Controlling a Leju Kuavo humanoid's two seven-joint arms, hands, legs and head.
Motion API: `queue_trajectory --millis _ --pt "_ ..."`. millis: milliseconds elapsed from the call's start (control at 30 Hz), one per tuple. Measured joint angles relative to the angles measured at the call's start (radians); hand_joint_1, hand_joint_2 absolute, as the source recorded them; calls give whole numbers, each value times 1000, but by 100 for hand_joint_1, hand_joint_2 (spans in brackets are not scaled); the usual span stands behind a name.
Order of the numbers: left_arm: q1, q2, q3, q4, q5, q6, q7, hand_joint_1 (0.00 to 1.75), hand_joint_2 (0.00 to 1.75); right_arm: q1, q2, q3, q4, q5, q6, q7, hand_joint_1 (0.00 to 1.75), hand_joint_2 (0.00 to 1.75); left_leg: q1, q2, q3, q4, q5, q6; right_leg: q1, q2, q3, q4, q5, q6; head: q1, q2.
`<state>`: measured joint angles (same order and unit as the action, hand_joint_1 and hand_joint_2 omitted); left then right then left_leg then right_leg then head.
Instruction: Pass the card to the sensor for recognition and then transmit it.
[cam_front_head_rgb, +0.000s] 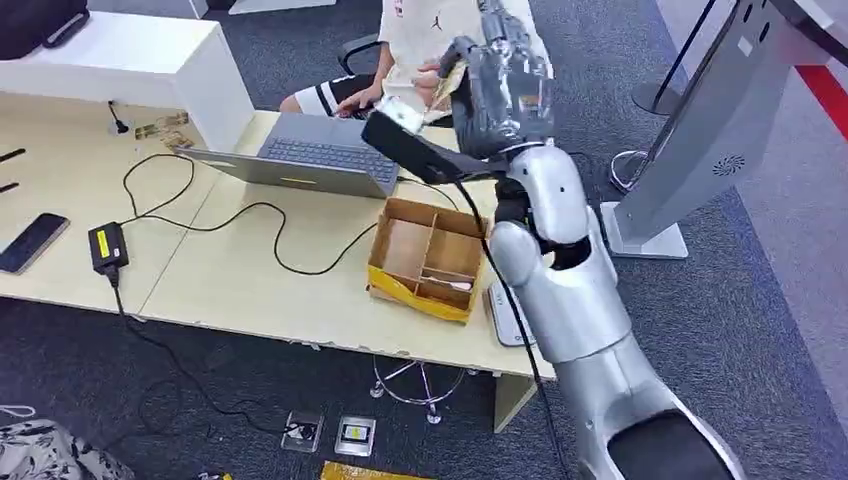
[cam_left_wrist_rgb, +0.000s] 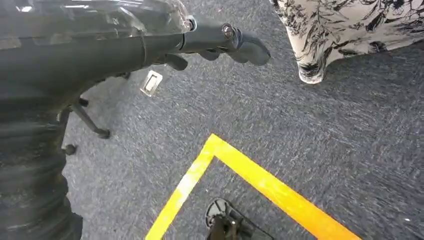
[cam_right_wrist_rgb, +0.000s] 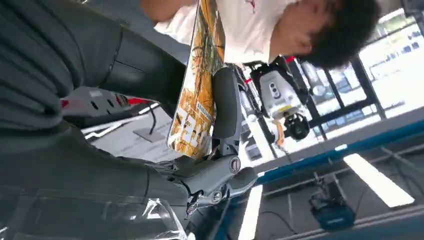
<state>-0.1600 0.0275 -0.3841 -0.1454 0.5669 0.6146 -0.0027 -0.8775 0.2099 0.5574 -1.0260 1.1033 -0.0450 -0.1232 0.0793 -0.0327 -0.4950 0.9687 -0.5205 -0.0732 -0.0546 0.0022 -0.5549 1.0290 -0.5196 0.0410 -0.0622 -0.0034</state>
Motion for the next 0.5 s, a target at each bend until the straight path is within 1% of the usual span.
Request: queue_trajectory --millis 133,200,300,500 --pt "0 0 0 -2 2 0 -10 0 175 -59 59 64 171 22 0 53 175 175 0 -1 -1 0 0 0 0 -1 -1 -1 0 0 0 0" --pt "0 0 2 -2 -1 0 -11 0 175 -83 77 93 240 17 1 75 175 175 0 -1 -1 0 0 0 0 -1 -1 -1 0 0 0 0" --pt "-2 2 16 1 -11 0 -11 0 175 -113 94 127 321 5 -3 105 175 175 0 -1 -1 0 0 0 0 -1 -1 -2 0 0 0 0" --pt "-14 6 54 35 -36 0 -11 0 175 -184 101 152 450 -7 -18 141 175 175 0 -1 -1 0 0 0 0 -1 -1 -2 0 0 0 0"
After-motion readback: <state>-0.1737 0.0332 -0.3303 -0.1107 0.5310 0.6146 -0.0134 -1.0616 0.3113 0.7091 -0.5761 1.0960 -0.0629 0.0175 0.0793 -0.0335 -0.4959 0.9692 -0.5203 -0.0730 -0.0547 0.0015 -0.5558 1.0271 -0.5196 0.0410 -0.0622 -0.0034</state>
